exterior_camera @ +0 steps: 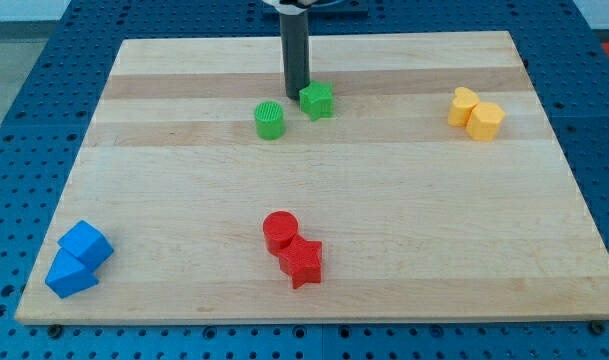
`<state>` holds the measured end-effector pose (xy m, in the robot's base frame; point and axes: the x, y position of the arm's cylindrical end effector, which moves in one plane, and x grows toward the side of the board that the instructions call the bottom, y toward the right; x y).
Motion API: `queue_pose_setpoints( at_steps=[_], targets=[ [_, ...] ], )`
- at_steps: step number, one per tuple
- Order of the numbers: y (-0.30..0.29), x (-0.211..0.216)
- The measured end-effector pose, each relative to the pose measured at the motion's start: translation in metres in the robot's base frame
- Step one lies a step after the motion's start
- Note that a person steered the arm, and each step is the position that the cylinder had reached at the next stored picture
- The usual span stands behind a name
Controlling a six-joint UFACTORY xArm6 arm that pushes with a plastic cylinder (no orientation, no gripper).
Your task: Push the green circle into the green star
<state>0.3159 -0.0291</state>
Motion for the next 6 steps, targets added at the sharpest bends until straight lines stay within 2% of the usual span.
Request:
queue_pose_setpoints(
  at_steps=[3,4,6],
  targets=[
    [-0.093,0.000],
    [-0.098,0.027],
    [-0.092,0.036]
  ],
)
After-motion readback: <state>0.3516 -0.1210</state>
